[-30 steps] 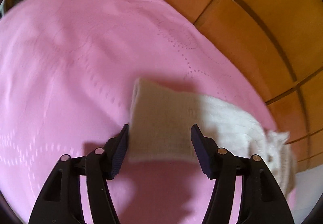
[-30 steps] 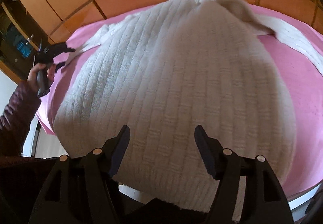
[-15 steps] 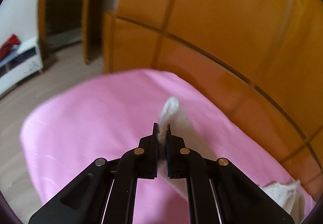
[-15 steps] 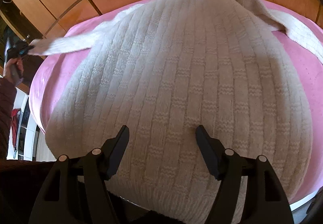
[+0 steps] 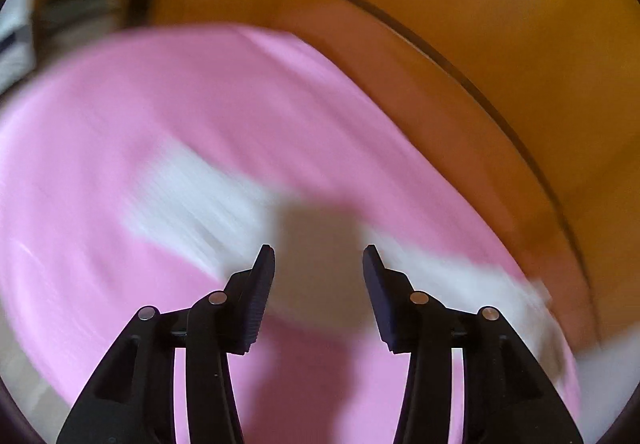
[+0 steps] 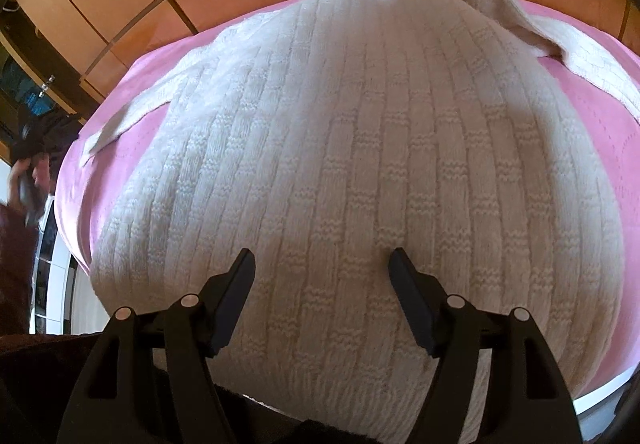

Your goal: Fold small clothes

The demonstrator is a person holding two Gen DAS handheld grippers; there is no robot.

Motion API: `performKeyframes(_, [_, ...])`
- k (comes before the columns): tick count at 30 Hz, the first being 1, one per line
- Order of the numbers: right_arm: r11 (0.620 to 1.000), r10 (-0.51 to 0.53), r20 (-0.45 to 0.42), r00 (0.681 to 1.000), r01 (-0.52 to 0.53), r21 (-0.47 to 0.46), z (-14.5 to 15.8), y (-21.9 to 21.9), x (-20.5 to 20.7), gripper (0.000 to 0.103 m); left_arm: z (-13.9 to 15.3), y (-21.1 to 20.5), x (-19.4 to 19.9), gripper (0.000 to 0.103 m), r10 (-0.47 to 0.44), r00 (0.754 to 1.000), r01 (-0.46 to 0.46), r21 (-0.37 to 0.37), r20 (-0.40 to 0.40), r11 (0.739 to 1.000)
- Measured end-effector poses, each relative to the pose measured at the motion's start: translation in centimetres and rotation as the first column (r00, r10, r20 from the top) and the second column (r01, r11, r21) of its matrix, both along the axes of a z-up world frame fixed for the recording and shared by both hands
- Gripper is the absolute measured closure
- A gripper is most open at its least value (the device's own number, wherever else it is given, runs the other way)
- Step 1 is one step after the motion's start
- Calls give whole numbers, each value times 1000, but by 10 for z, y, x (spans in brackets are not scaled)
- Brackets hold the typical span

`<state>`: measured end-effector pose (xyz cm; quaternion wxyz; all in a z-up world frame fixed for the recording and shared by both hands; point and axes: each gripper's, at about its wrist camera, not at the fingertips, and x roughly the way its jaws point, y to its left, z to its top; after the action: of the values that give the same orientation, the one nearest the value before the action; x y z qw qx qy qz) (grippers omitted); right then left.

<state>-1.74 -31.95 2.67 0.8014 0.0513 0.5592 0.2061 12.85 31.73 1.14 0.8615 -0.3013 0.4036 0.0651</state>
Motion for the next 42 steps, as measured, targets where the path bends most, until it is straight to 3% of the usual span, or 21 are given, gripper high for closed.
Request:
performKeyframes(2, [1000, -12, 19, 1000, 13, -12, 4, -6, 0, 34, -10, -47, -18, 59, -188, 982, 188, -58, 9, 980])
performKeyframes(5, [996, -63, 61, 996, 66, -52, 14, -33, -1, 34, -24, -112, -49, 59, -389, 921, 389, -137, 29, 911])
performKeyframes(7, [988, -125, 88, 988, 133, -84, 22, -63, -3, 34, -33, -147, -64, 59, -471, 881, 470, -200, 46, 860])
performKeyframes(9, [970, -199, 104, 974, 211, -120, 27, -96, -8, 34, -39, -170, -72, 59, -501, 864, 499, -247, 60, 831])
performKeyframes(11, [951, -250, 115, 961, 266, -158, 30, -123, -17, 34, -43, -198, -78, 59, -566, 821, 556, -320, 70, 767])
performKeyframes(14, [941, -305, 55, 951, 310, -139, 20, -160, -37, 26, -47, -230, -85, 59, -642, 762, 629, -328, 84, 704])
performKeyframes(16, [949, -306, -13, 952, 304, -88, 7, -166, -46, 26, -46, -247, -91, 59, -672, 736, 658, -320, 83, 681])
performKeyframes(17, [953, -300, -43, 953, 297, -65, 0, -166, -49, 27, -47, -253, -93, 59, -680, 729, 666, -305, 78, 680])
performKeyframes(19, [959, -282, -79, 956, 278, -59, -13, -153, -52, 41, -48, -259, -87, 60, -686, 725, 671, -278, 54, 688])
performKeyframes(20, [964, -266, -82, 961, 262, -52, -14, -148, -52, 61, -51, -265, -84, 66, -687, 726, 671, -262, 38, 694])
performKeyframes(21, [971, -237, -69, 969, 236, -27, -9, -145, -51, 83, -50, -271, -84, 83, -694, 720, 679, -219, 16, 700])
performKeyframes(22, [976, -217, -55, 975, 217, -9, -2, -140, -49, 91, -47, -276, -83, 95, -698, 716, 688, -177, 3, 704])
performKeyframes(24, [984, -176, 14, 984, 176, 37, 25, -133, -44, 92, -35, -283, -84, 98, -712, 702, 708, -106, -3, 698])
performKeyframes(27, [982, -149, 160, 976, 126, 144, 84, -129, -38, 96, -5, -277, -75, 99, -715, 697, 717, -71, 60, 693])
performKeyframes(30, [956, -163, 325, 932, 67, 286, 153, -134, -43, 97, 39, -263, -57, 99, -686, 702, 711, -114, 192, 694])
performKeyframes(32, [944, -180, 399, 899, 43, 328, 179, -137, -47, 97, 66, -250, -50, 99, -648, 708, 700, -161, 281, 696])
performKeyframes(37, [926, -232, 441, 867, 59, 373, 202, -149, -35, 97, 95, -204, -36, 99, -535, 768, 629, -252, 353, 736])
performKeyframes(39, [917, -253, 462, 850, 58, 396, 211, -152, -28, 97, 101, -195, -28, 99, -504, 788, 602, -272, 355, 750])
performKeyframes(40, [913, -251, 468, 847, 48, 404, 214, -148, -20, 97, 104, -192, -25, 100, -490, 796, 587, -253, 355, 769])
performKeyframes(42, [933, -206, 477, 855, 25, 360, 211, -137, -20, 97, 97, -187, -22, 100, -481, 817, 561, -249, 318, 789])
